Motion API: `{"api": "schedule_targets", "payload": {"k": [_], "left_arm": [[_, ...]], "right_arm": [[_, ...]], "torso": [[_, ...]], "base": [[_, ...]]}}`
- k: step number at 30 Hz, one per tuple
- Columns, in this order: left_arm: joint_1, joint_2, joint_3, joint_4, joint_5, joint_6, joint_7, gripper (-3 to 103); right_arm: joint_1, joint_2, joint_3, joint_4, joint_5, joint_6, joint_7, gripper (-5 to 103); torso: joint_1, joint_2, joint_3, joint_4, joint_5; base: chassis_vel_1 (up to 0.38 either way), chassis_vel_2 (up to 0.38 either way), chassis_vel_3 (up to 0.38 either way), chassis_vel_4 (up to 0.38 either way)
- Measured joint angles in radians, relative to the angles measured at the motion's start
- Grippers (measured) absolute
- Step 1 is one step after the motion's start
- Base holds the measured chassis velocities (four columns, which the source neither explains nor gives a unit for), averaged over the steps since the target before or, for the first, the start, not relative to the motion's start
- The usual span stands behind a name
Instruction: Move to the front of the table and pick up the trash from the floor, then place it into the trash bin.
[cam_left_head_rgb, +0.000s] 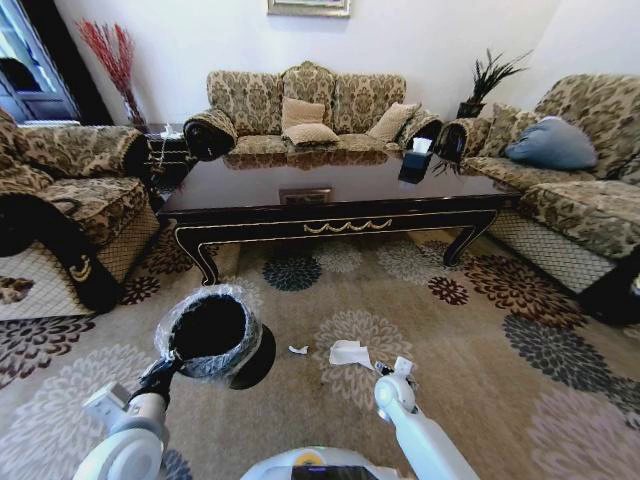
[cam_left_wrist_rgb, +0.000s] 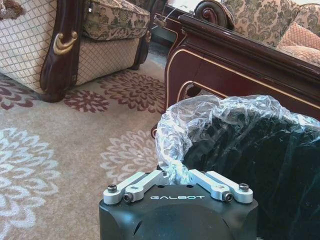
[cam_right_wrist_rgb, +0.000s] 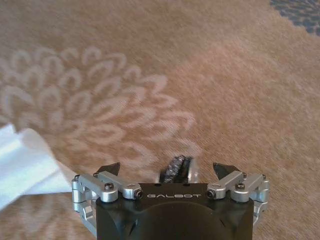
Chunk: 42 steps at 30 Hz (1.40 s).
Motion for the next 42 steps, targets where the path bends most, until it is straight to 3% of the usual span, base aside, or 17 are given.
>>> {"api": "schedule_targets", "payload": {"k": [16, 19, 20, 24, 27, 30, 33, 39, 40, 42], "left_arm": [[0.02, -0.006, 0.004, -0.015, 0.014, -0.004, 0.001, 4], [0.021, -0.006, 0.003, -0.016, 0.014, -0.004, 0.001, 4], [0.021, -0.006, 0.003, -0.017, 0.014, -0.004, 0.001, 4], [0.02, -0.006, 0.004, -0.017, 0.015, -0.004, 0.001, 4], [0.02, -0.007, 0.005, -0.017, 0.015, -0.005, 0.002, 4], [0.019, -0.008, 0.006, -0.017, 0.015, -0.005, 0.002, 4], [0.018, -0.009, 0.008, -0.015, 0.015, -0.005, 0.003, 4], [0.014, -0.01, 0.013, -0.005, 0.017, -0.006, 0.003, 4], [0.014, -0.01, 0.014, -0.004, 0.018, -0.006, 0.003, 4], [0.014, -0.002, 0.028, 0.001, 0.037, -0.007, 0.005, 4]], "right_arm": [[0.042, 0.016, 0.019, -0.132, 0.053, 0.041, -0.048, 101], [0.043, 0.016, 0.02, -0.143, 0.049, 0.047, -0.056, 97], [0.043, 0.016, 0.02, -0.145, 0.046, 0.05, -0.061, 87], [0.039, 0.014, 0.02, -0.145, 0.04, 0.051, -0.064, 77], [0.035, 0.014, 0.02, -0.145, 0.029, 0.053, -0.066, 60], [0.033, 0.014, 0.02, -0.146, 0.019, 0.054, -0.066, 54], [0.031, 0.013, 0.02, -0.155, -0.015, 0.062, -0.072, 38], [0.023, 0.012, 0.018, -0.142, -0.087, 0.098, -0.097, 30], [0.021, 0.012, 0.017, -0.137, -0.107, 0.116, -0.113, 30], [0.017, 0.013, 0.009, -0.106, -0.187, 0.222, -0.209, 30]], "torso": [[0.0, 0.0, 0.0, 0.0001, 0.0], [0.0, 0.0, 0.0, 0.0, 0.0001], [0.0, 0.0, 0.0, 0.0, 0.0001], [0.0, 0.0, 0.0, 0.0001, 0.0001], [0.0, 0.0, 0.0, 0.0004, 0.0002], [0.0, 0.0, 0.0, 0.0005, 0.0002], [0.0, 0.0, 0.0, -0.0002, -0.0001], [0.0, 0.0, 0.0, -0.0003, -0.0001], [0.0, 0.0, 0.0, -0.0002, -0.0002], [0.0, 0.0, 0.0, -0.0001, 0.0]], "base": [[0.0, 0.0, 0.0, 0.0], [0.0, 0.0, 0.0, 0.0], [0.0, 0.0, 0.0, 0.0], [0.0, 0.0, 0.0, 0.0], [0.0, 0.0, 0.0, 0.0], [0.0, 0.0, 0.0, 0.0], [0.0, 0.0, 0.0, 0.0], [0.0, 0.0, 0.0, 0.0], [0.0, 0.0, 0.0, 0.0], [0.0, 0.0, 0.0, 0.0]]}}
